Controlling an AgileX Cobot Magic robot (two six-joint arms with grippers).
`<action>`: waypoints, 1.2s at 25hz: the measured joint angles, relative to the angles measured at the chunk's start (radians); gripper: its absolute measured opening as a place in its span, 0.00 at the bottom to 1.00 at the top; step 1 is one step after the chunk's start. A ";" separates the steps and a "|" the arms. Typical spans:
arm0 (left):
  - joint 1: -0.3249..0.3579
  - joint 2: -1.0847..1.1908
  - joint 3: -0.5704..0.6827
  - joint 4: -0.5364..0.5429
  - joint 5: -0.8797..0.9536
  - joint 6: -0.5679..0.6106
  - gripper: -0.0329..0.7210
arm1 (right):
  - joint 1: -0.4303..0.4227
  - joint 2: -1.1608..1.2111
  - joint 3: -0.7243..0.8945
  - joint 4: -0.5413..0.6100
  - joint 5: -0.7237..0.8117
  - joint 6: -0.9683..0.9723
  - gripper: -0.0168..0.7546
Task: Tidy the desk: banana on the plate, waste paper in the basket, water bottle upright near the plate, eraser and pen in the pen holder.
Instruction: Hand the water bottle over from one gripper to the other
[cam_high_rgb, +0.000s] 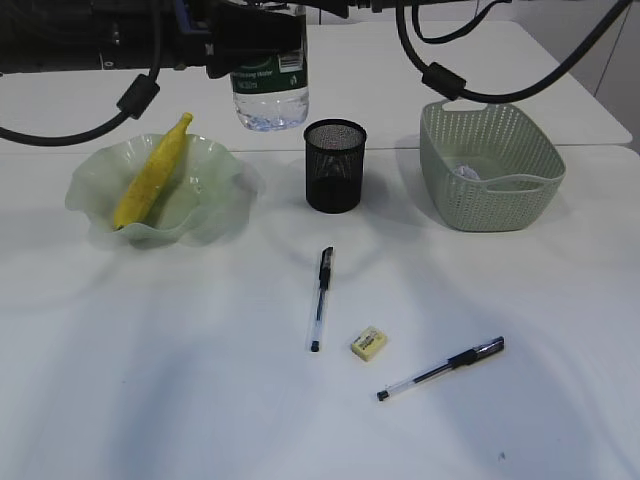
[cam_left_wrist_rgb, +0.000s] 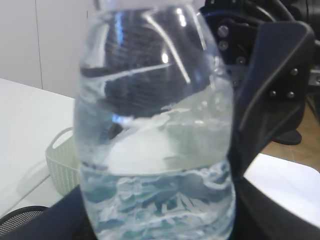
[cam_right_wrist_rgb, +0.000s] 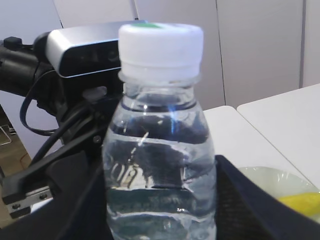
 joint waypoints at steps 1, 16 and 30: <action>0.000 0.000 0.000 0.000 0.000 0.000 0.57 | 0.000 0.000 0.000 0.000 0.000 0.004 0.59; 0.000 0.001 0.000 0.016 -0.004 0.006 0.55 | 0.000 0.000 0.000 0.002 -0.002 0.116 0.73; 0.000 0.009 0.000 0.039 -0.006 0.007 0.55 | 0.000 0.000 -0.008 -0.011 -0.006 0.174 0.75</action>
